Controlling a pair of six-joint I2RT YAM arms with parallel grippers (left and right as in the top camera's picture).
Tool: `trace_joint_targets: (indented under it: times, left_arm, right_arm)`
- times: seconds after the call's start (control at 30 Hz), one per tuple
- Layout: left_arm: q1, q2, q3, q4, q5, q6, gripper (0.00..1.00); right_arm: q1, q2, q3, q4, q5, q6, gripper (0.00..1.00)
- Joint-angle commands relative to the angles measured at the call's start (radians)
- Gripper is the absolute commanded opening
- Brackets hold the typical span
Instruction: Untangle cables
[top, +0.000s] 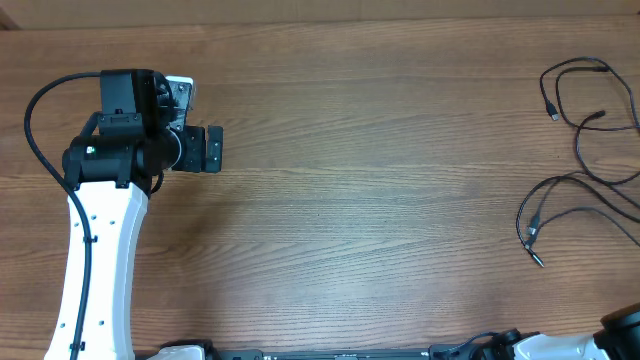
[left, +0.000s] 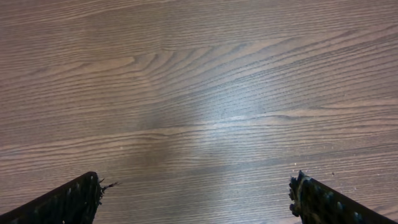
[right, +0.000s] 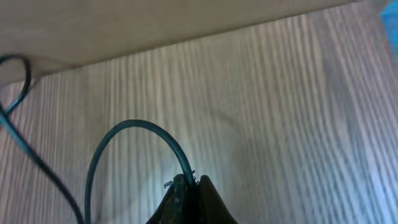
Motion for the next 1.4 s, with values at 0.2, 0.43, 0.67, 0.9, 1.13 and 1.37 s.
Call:
trace_joint_targets:
  times: [0.2, 0.43, 0.67, 0.9, 1.13, 1.37]
  left_arm:
    - [0.002, -0.004, 0.018, 0.002, 0.014, 0.019, 1.00]
    - [0.002, -0.004, 0.018, 0.002, 0.015, 0.019, 0.99]
    - [0.002, -0.004, 0.018, 0.002, 0.015, 0.019, 1.00]
    - [0.002, -0.004, 0.018, 0.002, 0.015, 0.019, 0.99]
    - [0.002, -0.004, 0.018, 0.002, 0.014, 0.019, 1.00]
    - [0.002, -0.004, 0.018, 0.002, 0.014, 0.019, 1.00]
  right_arm:
    - [-0.061, 0.011, 0.001, 0.088, -0.070, -0.051, 0.17]
    - [-0.059, 0.021, 0.001, 0.089, -0.138, -0.048, 1.00]
    - [-0.057, 0.021, 0.001, 0.089, -0.236, -0.048, 1.00]
    - [-0.016, -0.001, 0.005, 0.087, -0.436, -0.067, 1.00]
    - [0.227, -0.092, 0.065, -0.043, -0.375, -0.180, 1.00]
    - [0.643, -0.125, 0.068, -0.167, -0.383, -0.184, 1.00]
